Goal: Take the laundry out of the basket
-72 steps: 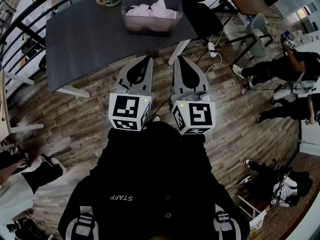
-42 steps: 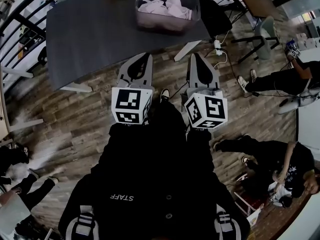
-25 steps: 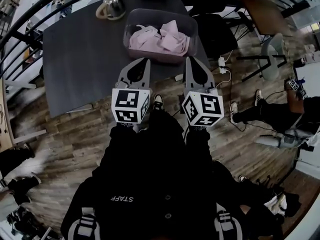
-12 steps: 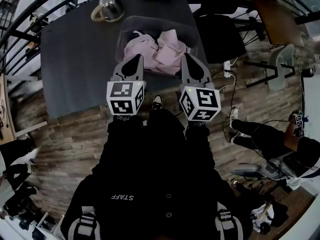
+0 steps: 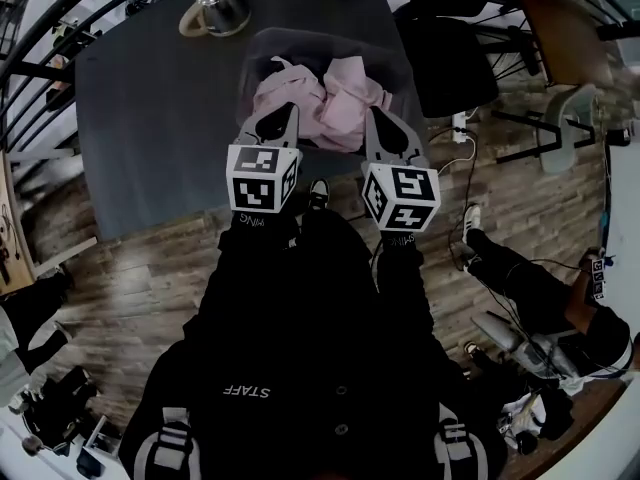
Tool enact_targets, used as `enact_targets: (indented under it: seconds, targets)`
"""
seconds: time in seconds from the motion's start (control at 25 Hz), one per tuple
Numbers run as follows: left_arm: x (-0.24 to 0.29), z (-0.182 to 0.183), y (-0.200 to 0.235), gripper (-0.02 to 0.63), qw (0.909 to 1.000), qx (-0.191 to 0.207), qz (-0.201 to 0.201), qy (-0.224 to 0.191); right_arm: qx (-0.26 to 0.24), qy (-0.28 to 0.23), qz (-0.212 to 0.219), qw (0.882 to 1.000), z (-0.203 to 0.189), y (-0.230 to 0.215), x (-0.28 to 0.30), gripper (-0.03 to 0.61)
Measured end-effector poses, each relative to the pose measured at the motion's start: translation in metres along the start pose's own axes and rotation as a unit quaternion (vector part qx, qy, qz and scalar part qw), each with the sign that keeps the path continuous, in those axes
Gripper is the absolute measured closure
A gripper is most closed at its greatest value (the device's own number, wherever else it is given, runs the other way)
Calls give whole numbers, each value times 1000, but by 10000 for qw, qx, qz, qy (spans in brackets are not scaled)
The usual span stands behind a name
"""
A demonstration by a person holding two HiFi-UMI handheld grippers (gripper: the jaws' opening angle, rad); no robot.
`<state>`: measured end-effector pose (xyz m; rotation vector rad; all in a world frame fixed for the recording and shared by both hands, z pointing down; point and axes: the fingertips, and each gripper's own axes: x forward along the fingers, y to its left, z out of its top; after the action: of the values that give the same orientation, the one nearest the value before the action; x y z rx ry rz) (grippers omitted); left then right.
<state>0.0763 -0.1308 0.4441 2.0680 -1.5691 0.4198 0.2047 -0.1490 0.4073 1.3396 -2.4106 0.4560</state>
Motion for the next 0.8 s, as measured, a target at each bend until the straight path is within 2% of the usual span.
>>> enact_targets:
  seconds: [0.24,0.72,0.76,0.8]
  targets:
    - [21,-10,17,612,9995,-49,-73,314,61,554,-57,9984,-29,2,35,565]
    - [64,-27,41,612,9966,-303,-138,749,217,1172,4,9929,-58,0,91,561]
    - [67,-28,42,612,9962,-319,-151,796,232,1235,26,9921,-61,-1,96,554]
    - [71,-29,43,612,9958,-337,-158,842,248,1313,63,9910,-64,-1,101,516]
